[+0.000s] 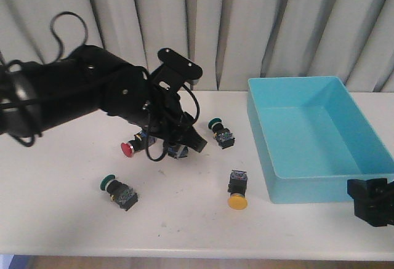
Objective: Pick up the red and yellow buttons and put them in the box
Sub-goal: 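Lift the red-capped button with the left gripper toward the right gripper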
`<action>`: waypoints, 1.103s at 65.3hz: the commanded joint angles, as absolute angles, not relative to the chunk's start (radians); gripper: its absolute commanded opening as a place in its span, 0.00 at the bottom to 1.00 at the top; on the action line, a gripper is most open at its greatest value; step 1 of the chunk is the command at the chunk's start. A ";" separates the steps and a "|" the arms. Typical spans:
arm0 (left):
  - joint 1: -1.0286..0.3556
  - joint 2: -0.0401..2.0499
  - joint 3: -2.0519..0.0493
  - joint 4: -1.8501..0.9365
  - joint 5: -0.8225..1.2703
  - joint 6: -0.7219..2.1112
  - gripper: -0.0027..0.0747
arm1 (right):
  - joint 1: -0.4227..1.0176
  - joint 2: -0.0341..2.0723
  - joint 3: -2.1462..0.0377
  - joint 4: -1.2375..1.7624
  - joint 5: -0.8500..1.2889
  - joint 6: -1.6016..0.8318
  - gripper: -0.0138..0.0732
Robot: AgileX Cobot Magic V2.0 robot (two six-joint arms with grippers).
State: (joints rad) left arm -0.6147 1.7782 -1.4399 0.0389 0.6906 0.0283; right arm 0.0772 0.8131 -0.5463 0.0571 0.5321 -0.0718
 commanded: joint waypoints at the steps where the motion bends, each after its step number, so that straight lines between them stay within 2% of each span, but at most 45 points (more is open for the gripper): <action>1: -0.611 1.614 -1.376 0.053 0.654 0.065 0.25 | 0.072 0.815 -0.579 0.058 0.472 -0.080 0.78; 17: -0.528 1.383 -1.057 0.051 0.500 0.108 0.25 | 0.072 0.815 -0.579 0.071 0.489 -0.077 0.78; 25: -0.517 1.332 -0.982 -0.009 0.474 0.204 0.25 | 0.072 0.815 -0.579 0.089 0.502 -0.092 0.78; 38: -0.517 1.326 -0.978 -0.407 0.477 0.613 0.25 | 0.075 0.846 -0.581 0.206 0.520 -0.234 0.78; 46: -0.517 1.326 -0.978 -0.688 0.512 0.966 0.25 | 0.075 0.893 -0.583 0.373 0.532 -0.453 0.78; 55: -0.517 1.333 -0.978 -0.940 0.590 1.334 0.25 | 0.075 0.951 -0.583 0.646 0.592 -0.835 0.78; 63: -0.517 1.354 -0.978 -1.086 0.679 1.563 0.25 | 0.075 0.999 -0.583 0.903 0.677 -1.143 0.78; 72: -0.517 1.373 -0.978 -1.187 0.755 1.753 0.25 | 0.075 1.038 -0.587 1.036 0.747 -1.336 0.77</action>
